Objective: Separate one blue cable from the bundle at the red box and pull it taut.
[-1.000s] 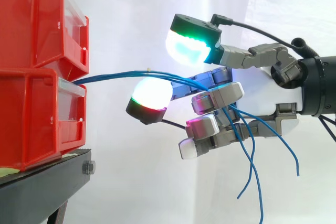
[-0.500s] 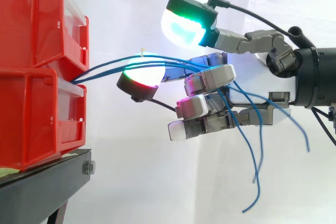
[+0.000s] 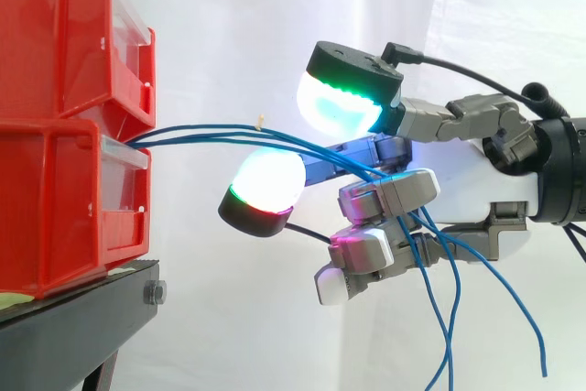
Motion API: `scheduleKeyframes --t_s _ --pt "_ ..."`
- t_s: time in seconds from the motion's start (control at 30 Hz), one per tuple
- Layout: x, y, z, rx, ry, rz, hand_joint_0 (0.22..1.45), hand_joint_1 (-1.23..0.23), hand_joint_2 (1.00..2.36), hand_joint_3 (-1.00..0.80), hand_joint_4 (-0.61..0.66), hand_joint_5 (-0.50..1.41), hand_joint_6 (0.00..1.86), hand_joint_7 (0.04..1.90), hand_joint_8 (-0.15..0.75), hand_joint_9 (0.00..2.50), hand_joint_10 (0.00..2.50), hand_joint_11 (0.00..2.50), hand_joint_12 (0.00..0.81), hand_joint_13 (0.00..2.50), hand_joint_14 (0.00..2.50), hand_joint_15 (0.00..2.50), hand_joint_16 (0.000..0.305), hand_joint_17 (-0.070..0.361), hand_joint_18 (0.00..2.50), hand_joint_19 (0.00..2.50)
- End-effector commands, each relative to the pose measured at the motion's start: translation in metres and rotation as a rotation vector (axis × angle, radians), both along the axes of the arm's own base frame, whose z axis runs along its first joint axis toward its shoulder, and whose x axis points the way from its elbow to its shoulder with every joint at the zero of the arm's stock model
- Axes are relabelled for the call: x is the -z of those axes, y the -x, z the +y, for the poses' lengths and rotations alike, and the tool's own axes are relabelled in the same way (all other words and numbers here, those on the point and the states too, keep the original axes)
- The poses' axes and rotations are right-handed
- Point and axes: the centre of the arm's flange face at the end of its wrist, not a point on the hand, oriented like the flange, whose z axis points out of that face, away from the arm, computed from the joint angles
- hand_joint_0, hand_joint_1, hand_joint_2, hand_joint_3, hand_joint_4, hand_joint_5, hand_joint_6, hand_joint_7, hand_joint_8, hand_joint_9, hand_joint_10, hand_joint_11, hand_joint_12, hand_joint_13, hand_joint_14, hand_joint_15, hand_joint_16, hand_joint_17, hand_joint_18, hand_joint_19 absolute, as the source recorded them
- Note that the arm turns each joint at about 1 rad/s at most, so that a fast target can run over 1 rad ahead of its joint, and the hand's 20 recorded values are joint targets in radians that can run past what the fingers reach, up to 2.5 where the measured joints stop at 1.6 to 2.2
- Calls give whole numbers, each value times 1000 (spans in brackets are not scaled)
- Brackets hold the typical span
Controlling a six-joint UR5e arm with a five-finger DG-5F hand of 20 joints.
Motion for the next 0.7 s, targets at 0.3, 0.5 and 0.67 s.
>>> scheduleKeyframes --t_s 0.3,0.5,0.67 --pt "-2 -2 2 -2 42 -20 595 -643 1004 -428 100 -191 756 794 225 865 1021 1061 245 1099 16 1110 16 36 590 656" --pt "0 -3 3 -3 66 -15 597 -663 1004 -426 100 -191 757 796 222 861 1029 1083 243 1098 17 1110 16 35 587 656" --pt "2 -2 6 -5 98 2 596 -677 1005 -434 99 -192 758 798 224 859 1033 1079 244 1101 15 1106 16 35 586 665"
